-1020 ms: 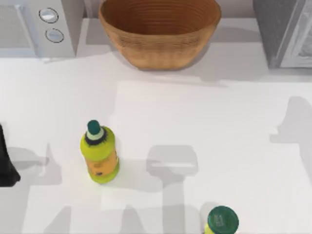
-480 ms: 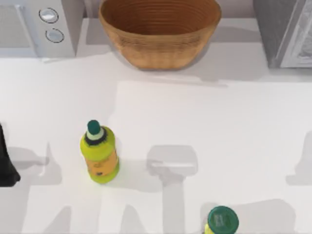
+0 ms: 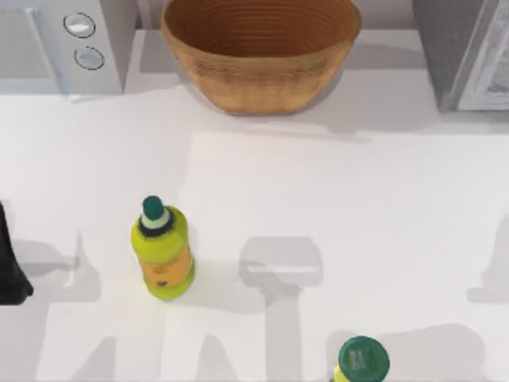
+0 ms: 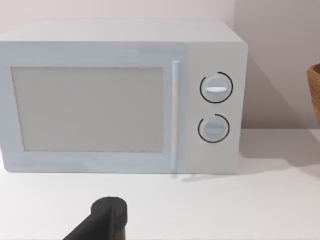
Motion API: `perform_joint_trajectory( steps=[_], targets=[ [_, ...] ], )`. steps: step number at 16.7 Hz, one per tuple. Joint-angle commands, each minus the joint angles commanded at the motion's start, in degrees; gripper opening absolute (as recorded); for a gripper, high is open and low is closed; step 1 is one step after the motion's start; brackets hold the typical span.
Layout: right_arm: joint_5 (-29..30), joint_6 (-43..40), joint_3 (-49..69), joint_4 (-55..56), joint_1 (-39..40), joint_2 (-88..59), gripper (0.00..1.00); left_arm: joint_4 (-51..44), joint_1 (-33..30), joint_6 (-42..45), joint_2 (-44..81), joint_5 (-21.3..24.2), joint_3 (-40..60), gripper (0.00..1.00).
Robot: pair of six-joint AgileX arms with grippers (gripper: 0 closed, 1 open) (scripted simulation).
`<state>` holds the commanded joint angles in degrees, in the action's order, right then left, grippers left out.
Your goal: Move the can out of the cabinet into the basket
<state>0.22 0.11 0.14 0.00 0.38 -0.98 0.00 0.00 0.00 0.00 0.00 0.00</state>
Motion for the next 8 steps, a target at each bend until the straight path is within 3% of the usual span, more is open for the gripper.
perform_joint_trajectory(
  steps=[4, 8],
  targets=[
    [2.6, 0.1, 7.1, 1.9, 2.7, -8.0, 0.00, 0.0, 0.0, 0.0, 0.0, 0.0, 0.0, 1.00],
    [7.8, 0.2, 22.1, 5.4, 7.6, -25.5, 0.00, 0.0, 0.0, 0.0, 0.0, 0.0, 0.0, 1.00]
  ],
)
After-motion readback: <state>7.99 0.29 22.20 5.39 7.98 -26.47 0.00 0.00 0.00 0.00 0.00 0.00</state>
